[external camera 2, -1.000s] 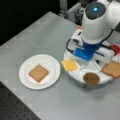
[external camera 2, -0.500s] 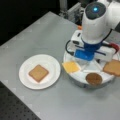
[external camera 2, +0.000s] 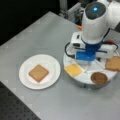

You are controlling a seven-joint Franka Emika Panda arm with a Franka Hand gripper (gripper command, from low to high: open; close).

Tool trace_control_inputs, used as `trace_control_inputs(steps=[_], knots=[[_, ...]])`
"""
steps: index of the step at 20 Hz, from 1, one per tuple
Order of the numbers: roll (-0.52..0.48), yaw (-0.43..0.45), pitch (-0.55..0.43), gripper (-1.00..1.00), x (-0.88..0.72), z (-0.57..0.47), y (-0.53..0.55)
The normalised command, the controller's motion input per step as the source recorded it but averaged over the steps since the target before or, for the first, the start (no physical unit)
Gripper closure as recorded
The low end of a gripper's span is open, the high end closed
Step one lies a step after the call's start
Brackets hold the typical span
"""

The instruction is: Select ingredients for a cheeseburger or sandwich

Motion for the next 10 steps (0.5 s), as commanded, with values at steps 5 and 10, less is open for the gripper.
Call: trace_control_inputs(steps=[5,10], knots=[[0.158,0.38,-0.057,-1.0,-0.22,-0.22,-0.07],[0.135,0.318,-0.065,-1.0,-0.17,-0.22,-0.04]])
